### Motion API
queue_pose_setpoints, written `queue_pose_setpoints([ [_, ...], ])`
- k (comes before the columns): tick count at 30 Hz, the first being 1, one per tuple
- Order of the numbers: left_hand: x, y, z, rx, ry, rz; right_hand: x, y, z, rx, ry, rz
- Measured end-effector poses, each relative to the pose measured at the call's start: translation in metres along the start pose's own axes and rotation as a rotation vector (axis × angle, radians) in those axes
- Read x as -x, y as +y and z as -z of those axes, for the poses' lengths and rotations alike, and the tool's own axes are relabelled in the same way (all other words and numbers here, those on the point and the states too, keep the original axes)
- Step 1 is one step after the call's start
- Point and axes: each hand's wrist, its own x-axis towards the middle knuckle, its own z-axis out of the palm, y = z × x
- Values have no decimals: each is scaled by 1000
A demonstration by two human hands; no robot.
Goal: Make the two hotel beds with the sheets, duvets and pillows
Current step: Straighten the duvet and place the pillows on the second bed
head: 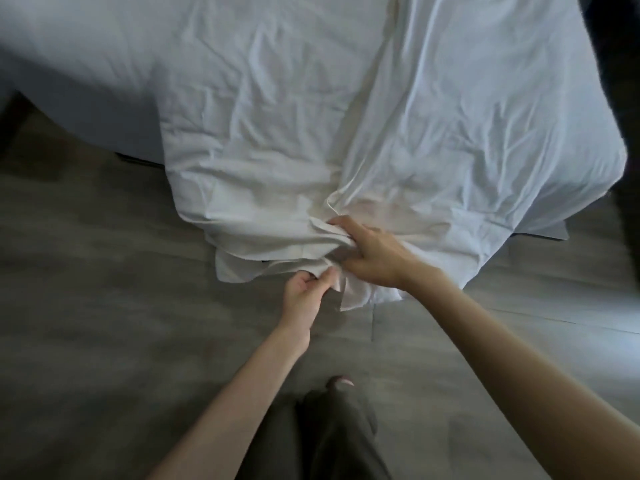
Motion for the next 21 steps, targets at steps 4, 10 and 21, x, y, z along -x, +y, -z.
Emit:
queue_pose_setpoints([
  [4, 54, 65, -9, -77, -30, -36, 51, -47, 38, -11, -51, 11],
  [10, 103, 179, -29, -338, -162, -261, 84, -106, 98, 105, 320, -67],
  [21, 128, 313, -33, -1045, -198, -638, 79, -148, 268, 118, 488, -50],
])
